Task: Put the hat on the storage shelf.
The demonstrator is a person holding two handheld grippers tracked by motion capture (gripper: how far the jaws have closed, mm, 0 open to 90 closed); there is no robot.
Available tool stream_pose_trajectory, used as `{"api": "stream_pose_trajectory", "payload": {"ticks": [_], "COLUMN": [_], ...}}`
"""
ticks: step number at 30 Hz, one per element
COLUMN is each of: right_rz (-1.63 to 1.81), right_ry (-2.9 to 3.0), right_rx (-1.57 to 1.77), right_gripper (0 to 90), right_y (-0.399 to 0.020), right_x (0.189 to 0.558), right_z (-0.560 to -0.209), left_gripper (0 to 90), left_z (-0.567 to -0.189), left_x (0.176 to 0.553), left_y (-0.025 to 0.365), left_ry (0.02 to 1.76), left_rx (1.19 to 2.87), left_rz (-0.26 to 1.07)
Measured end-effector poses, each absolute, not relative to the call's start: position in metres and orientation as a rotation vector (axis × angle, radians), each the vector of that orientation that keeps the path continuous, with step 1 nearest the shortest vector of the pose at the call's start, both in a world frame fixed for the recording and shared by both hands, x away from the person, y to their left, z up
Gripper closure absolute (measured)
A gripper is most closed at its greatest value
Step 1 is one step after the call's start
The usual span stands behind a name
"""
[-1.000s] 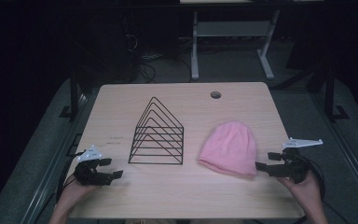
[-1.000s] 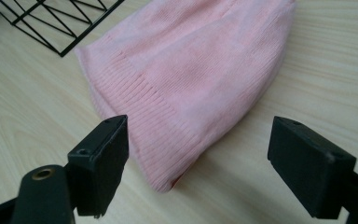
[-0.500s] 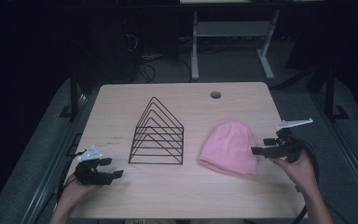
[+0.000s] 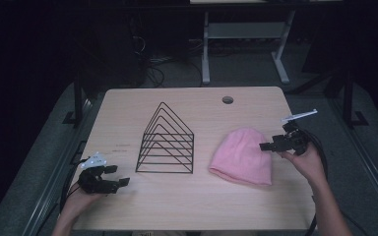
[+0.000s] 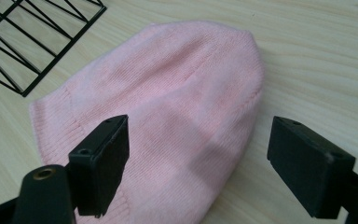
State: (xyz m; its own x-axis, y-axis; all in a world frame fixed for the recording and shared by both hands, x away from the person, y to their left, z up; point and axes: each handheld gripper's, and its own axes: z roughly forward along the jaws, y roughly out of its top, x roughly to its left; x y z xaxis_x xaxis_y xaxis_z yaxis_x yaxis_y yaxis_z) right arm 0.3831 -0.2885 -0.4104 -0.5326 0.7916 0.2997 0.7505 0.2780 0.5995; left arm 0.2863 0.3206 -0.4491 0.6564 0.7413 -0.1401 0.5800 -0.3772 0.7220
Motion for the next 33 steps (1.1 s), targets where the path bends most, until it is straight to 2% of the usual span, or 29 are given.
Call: {"api": "stream_pose_trajectory", "payload": {"ticks": [12,24,33], "right_rz": [1.056,1.003,0.934], "right_ry": [2.483,2.499,2.522], "right_rx": [1.537,1.574,1.626], "right_gripper": [21.3,22.9,31.3], "right_y": [-0.283,-0.275,-0.268], "right_x": [0.418,0.437,0.449], "right_z": [-0.420,-0.430,-0.443], "left_gripper": [23.4,23.4,23.4], "left_z": [-0.450,-0.447,-0.448], "left_x": [0.286,0.286,0.286], "left_y": [0.321,0.321,0.323], "left_ry": [1.017,1.014,1.019], "left_rx": [2.104,2.088,2.088], "left_rz": [0.255,0.276,0.275]}}
